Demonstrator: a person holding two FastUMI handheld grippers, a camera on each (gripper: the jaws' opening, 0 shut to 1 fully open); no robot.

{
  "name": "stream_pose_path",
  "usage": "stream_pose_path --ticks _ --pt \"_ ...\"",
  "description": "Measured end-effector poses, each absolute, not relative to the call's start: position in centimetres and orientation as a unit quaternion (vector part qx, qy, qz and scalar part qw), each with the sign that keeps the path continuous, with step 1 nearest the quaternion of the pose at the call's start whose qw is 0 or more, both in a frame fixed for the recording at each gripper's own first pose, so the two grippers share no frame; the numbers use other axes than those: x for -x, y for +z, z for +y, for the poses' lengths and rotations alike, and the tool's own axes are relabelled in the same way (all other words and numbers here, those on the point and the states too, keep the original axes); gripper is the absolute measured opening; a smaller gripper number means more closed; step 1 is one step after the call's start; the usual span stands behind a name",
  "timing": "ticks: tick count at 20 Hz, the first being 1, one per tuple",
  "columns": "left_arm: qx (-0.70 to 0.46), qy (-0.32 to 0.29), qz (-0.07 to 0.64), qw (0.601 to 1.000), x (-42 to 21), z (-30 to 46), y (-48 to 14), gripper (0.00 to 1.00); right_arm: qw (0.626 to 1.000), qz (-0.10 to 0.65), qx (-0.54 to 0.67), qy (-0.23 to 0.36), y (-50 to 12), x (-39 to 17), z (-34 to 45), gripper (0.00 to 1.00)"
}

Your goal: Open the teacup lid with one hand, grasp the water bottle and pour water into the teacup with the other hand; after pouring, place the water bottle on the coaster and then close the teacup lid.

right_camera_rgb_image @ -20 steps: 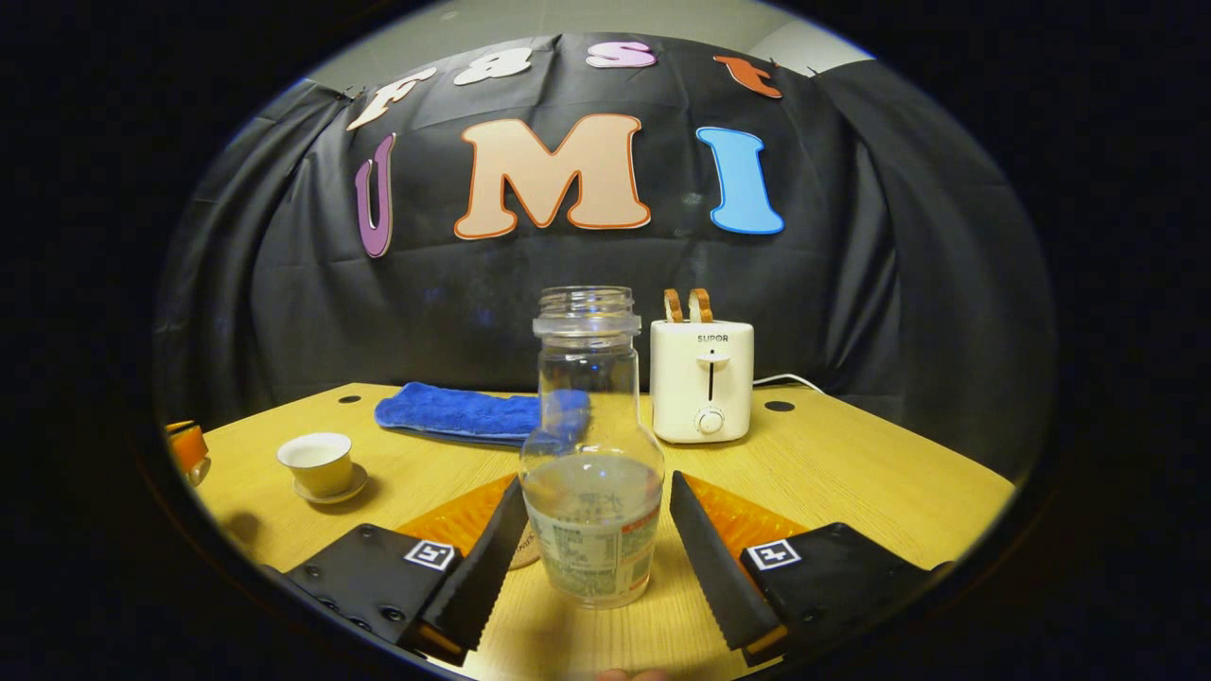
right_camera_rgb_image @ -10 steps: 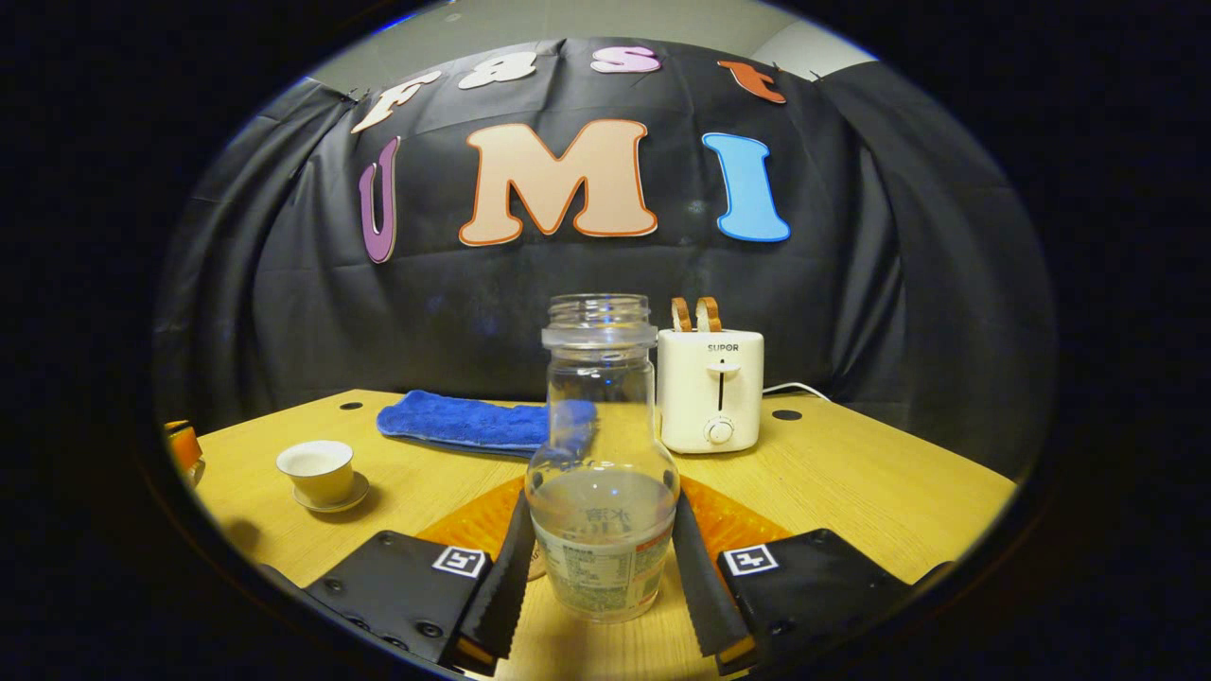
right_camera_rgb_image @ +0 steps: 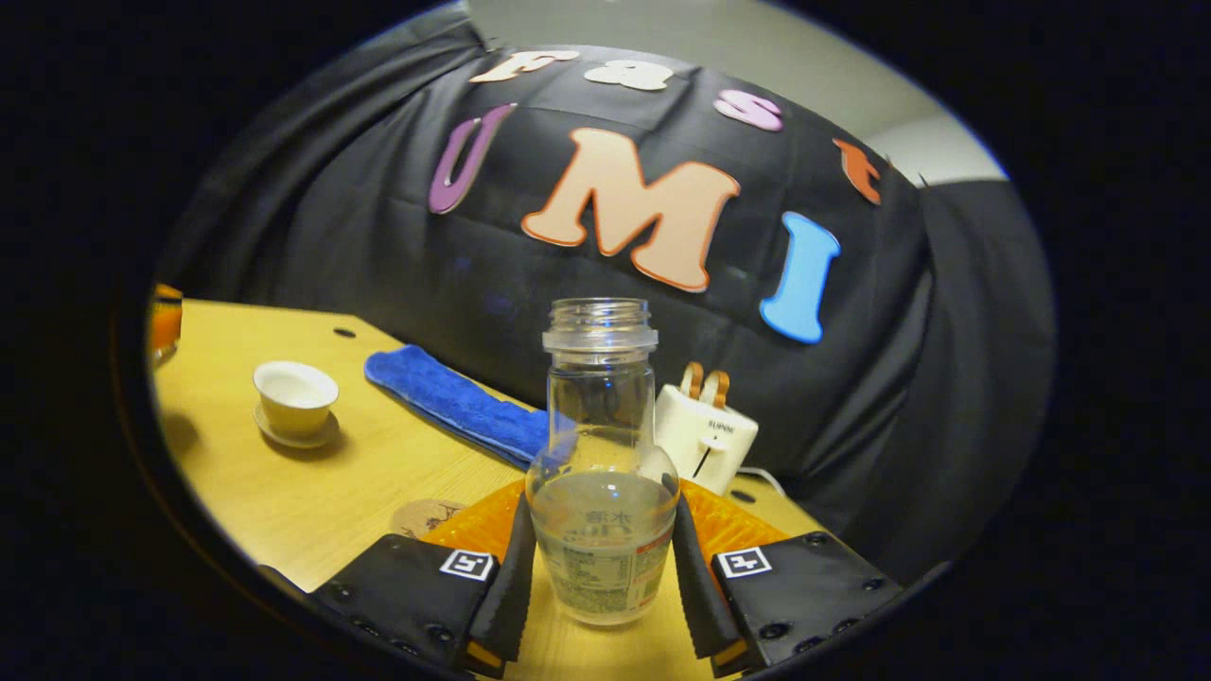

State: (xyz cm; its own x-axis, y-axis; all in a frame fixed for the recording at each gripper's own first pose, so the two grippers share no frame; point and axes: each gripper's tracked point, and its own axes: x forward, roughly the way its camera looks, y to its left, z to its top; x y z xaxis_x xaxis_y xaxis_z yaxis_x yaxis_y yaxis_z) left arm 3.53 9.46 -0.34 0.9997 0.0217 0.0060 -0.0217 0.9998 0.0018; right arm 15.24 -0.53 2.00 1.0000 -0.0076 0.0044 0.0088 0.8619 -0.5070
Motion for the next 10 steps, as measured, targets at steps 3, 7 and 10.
stream_pose_path --ticks 3,7,10 --pt "-0.002 0.012 -0.003 1.0 -3.5 10.1 -0.4 0.23 0.938 0.008 0.346 0.029 1.2 -16.5 2.5 0.7" --pt "-0.001 0.028 -0.001 1.0 -3.1 12.5 -0.4 0.23 0.89 -0.011 0.45 0.074 1.0 -17.6 7.2 0.7" --pt "0.0 0.032 -0.001 0.999 -3.0 13.9 -0.5 0.23 0.847 -0.029 0.518 0.114 -0.1 -17.8 10.9 0.7"
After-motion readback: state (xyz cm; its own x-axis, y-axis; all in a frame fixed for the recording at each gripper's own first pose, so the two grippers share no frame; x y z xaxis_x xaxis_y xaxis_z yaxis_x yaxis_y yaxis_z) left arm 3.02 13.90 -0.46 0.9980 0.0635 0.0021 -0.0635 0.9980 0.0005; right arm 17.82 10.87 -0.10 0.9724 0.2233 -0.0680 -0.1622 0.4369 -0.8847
